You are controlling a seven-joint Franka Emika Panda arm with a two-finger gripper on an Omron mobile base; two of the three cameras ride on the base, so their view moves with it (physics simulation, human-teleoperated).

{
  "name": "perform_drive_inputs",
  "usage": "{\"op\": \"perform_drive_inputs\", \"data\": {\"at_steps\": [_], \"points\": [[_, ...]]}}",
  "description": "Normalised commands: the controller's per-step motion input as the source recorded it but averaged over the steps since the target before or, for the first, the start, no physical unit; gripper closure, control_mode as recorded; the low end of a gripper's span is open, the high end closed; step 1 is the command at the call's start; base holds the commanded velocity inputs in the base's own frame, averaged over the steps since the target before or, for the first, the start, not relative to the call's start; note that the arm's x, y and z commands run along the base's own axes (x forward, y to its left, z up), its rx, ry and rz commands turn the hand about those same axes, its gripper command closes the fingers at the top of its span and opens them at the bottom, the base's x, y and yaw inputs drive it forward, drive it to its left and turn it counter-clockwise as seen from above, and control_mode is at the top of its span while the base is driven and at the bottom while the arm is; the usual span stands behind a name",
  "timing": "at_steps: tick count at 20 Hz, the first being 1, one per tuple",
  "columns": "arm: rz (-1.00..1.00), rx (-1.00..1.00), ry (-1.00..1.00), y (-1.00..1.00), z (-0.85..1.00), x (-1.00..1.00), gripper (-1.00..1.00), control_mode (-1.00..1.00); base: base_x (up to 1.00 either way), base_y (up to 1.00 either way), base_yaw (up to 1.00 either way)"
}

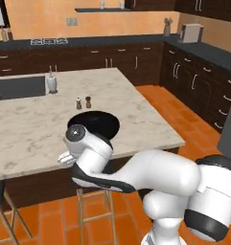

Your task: Place one bun and one sausage from the bowl on each plate.

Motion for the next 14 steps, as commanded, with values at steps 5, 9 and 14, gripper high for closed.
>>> {"op": "perform_drive_inputs", "data": {"at_steps": [5,9,14], "points": [[0.0,0.0,0.0,0.0,0.0,0.0,1.0,1.0,-0.21,1.0,-0.35],[0.0,0.0,0.0,0.0,0.0,0.0,1.0,1.0,0.0,1.0,-0.32],[0.0,0.0,0.0,0.0,0.0,0.0,1.0,1.0,0.33,0.96,-0.32]]}}
